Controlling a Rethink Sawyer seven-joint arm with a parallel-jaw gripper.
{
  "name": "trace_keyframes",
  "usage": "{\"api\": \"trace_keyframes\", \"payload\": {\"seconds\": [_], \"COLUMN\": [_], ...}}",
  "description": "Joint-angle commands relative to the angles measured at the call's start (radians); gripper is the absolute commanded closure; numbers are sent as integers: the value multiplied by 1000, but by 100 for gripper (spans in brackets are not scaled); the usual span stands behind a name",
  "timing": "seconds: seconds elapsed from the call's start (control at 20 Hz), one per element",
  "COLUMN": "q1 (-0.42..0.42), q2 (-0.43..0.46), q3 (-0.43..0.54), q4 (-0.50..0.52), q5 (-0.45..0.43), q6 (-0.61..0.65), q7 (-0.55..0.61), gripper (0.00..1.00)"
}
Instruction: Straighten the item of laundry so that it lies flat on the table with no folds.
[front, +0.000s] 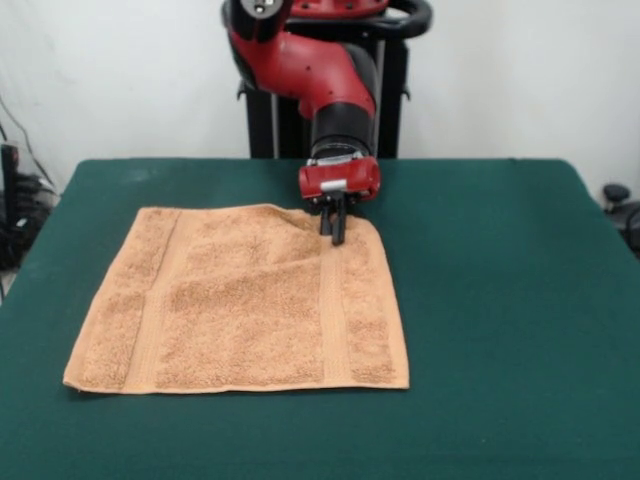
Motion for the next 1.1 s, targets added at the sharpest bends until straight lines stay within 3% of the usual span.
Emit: {"api": "trace_keyframes", "payload": {"seconds": [0.05,0.3,0.5,0.55,0.9,1.1], "q1": [44,32,38,40,16,-90], "q2": [46,46,37,31,-36,-219], "q3": [50,55,50,49,59,137], "q4": [-75,-67,-70,-68,-72,-11], "q5": [-14,34,13,8,-123,-339], "q6": [170,229,287,309,525,855], "q7": [66,73,64,62,89,176], "gripper": [100,100,100,0,0,0]}}
